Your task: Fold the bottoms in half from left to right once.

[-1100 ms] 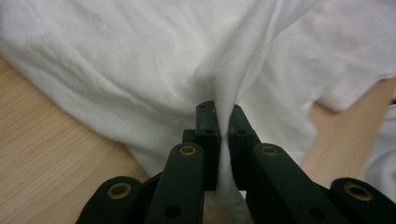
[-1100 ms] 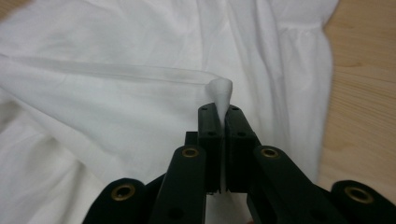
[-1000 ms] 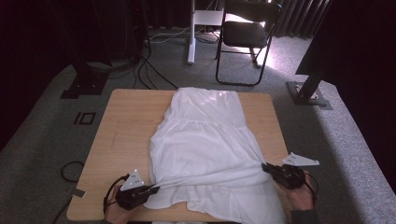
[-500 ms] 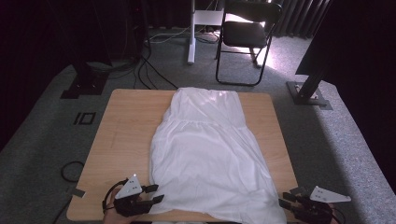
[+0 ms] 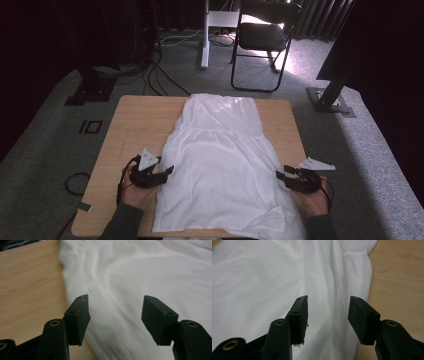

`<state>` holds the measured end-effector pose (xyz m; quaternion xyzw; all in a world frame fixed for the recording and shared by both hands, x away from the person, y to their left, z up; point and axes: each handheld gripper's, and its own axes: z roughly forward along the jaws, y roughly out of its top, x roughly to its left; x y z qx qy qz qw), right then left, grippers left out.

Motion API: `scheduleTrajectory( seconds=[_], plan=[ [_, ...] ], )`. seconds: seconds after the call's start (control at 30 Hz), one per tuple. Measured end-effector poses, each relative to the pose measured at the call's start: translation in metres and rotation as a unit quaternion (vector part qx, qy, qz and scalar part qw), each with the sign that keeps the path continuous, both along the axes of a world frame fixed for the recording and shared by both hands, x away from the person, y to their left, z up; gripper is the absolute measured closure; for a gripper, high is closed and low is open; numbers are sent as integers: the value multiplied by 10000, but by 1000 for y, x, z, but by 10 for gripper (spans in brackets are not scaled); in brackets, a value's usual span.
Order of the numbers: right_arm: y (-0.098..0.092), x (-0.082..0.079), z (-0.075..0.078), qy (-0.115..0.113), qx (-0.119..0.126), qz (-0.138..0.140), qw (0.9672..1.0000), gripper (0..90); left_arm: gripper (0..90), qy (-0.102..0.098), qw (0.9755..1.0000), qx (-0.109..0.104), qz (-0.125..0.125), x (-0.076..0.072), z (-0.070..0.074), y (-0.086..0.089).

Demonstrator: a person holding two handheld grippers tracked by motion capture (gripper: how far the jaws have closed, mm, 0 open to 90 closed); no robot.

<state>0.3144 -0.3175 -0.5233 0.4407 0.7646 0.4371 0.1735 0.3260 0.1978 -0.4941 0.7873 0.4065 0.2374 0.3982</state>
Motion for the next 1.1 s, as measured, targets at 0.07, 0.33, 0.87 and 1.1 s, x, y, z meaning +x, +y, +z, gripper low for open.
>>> scheduleTrajectory(
  seconds=[0.07,0.33,0.87,1.1],
  plan=[
    [11,20,-2,20,-229,-16,9997,492,394,44,9998,49,194,21,-1,-1],
    [40,77,-3,101,-518,-153,9985,477,375,502,9958,110,756,87,-24,1],
    [74,148,-8,446,-1114,-427,9919,818,864,1149,9924,86,429,123,-46,-10],
    [40,157,-10,616,-834,-1317,9858,884,887,1078,9930,159,466,116,-46,-1]
  ],
)
